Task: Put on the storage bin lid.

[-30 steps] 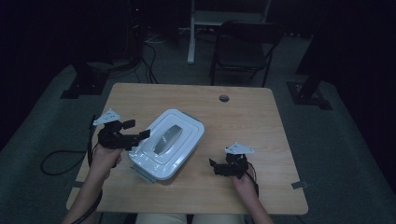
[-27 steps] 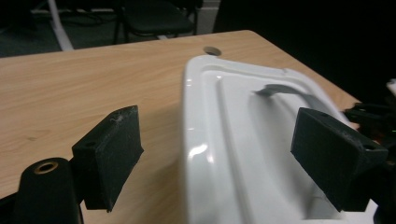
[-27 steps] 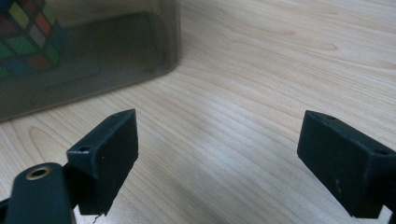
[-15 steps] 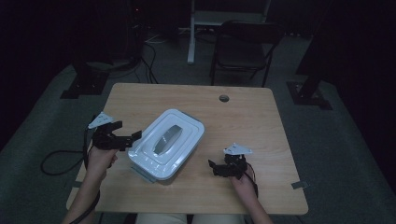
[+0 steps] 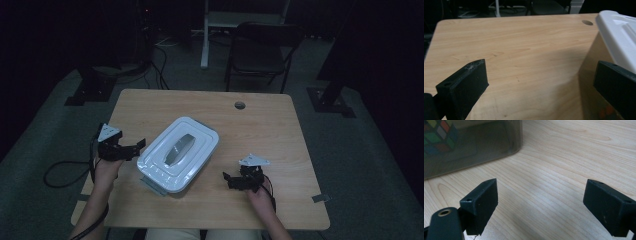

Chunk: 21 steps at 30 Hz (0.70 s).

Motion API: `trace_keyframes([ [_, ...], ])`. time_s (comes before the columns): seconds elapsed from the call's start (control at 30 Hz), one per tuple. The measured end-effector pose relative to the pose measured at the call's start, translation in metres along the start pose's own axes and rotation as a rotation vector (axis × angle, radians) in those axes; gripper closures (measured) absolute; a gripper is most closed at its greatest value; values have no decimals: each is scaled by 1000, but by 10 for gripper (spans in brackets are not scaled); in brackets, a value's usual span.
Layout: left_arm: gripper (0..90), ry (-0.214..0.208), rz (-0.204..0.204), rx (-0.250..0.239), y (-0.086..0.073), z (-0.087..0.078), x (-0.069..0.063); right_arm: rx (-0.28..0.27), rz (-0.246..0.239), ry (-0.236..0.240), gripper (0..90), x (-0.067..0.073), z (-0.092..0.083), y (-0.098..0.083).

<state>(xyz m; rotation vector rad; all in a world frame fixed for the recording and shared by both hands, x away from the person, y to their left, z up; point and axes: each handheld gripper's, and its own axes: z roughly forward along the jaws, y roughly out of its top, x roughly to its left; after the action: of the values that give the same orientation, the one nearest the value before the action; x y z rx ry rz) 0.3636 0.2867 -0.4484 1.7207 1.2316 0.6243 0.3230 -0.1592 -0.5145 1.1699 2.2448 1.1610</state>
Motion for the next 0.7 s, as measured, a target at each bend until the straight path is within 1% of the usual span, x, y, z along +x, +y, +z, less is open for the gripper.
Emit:
trace_keyframes([
  [0.03, 5, 26, 4, 5, -1, 2, 1, 1, 0, 1, 124, 0, 0, 0],
  [0.1, 5, 74, 33, -8, -6, 5, 1, 1, -2, 0, 124, 1, 0, 0],
  [0.17, 5, 85, 29, -12, -11, 9, 3, 2, -2, 2, 124, 1, 0, 0],
  [0.23, 5, 97, 25, 0, -15, 14, 4, 2, -1, 4, 124, 1, 0, -1],
  [0.3, 5, 107, 31, 21, -20, 20, 5, 2, 1, 3, 124, 1, 1, -1],
  [0.33, 5, 103, 30, 27, -22, 23, 6, 1, 1, 4, 124, 1, 1, -1],
  [0.37, 5, 95, 17, 35, -24, 25, 6, 1, 3, 9, 124, 1, 1, -1],
  [0.47, 5, 81, -1, 54, -30, 33, 7, 0, 5, 10, 124, 1, 1, -1],
  [0.53, 5, 77, 9, 70, -33, 37, 5, -7, 10, 13, 124, 1, 1, -1],
  [0.57, 5, 77, 9, 70, -33, 37, 5, -7, 10, 13, 124, 1, 1, -1],
  [0.6, 5, 73, 15, 90, -35, 40, 3, -13, 14, 18, 124, 1, 1, -1],
  [0.63, 5, 80, 14, 96, -35, 42, 1, -20, 24, 20, 124, 1, 1, -1],
  [0.7, 5, 71, 14, 97, -36, 43, -2, -21, 23, 12, 124, 1, 1, -1],
])
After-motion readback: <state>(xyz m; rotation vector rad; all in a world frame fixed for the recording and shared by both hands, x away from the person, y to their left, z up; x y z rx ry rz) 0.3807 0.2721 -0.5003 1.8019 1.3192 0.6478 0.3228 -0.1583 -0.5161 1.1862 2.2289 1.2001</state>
